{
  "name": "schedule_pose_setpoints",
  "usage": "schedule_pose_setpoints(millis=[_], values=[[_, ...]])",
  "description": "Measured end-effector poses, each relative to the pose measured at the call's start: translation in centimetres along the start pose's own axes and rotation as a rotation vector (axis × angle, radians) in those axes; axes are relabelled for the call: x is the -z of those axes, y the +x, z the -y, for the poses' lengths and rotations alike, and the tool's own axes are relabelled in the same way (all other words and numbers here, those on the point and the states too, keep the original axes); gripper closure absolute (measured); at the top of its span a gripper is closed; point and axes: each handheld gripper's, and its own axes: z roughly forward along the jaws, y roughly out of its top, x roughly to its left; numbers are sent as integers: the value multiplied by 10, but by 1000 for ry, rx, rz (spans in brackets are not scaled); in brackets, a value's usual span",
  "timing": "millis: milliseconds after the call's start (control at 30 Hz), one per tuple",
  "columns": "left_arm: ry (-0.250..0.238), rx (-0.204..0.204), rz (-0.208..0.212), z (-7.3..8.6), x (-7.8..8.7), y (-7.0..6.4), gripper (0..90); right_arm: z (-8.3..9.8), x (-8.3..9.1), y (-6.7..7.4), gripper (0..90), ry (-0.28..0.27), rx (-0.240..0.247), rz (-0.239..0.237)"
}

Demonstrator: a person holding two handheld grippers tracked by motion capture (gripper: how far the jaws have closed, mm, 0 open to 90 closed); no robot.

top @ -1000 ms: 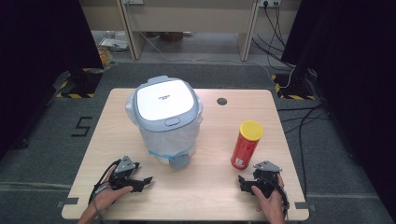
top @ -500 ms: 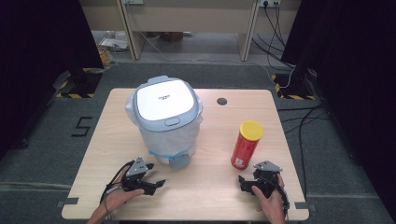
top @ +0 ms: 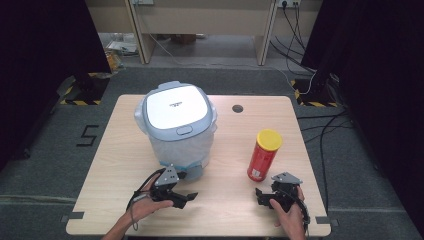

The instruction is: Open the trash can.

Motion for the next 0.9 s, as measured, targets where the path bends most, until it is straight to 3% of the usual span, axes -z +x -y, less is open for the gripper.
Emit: schedule_pose_setpoints(millis=[100, 300, 367, 667, 900], values=[[-9, 5, 1, -6, -7, 1, 171, 0, 0, 0, 3, 0, 0, 0], [20, 2, -3, -5, -24, 3, 186, 0, 0, 0, 3, 0, 0, 0], [28, -24, -12, -3, -27, 1, 185, 0, 0, 0, 3, 0, 0, 0], [19, -26, -23, 1, -28, 3, 236, 0, 0, 0, 3, 0, 0, 0], [27, -68, -36, 4, -27, 3, 283, 0, 0, 0, 3, 0, 1, 1]])
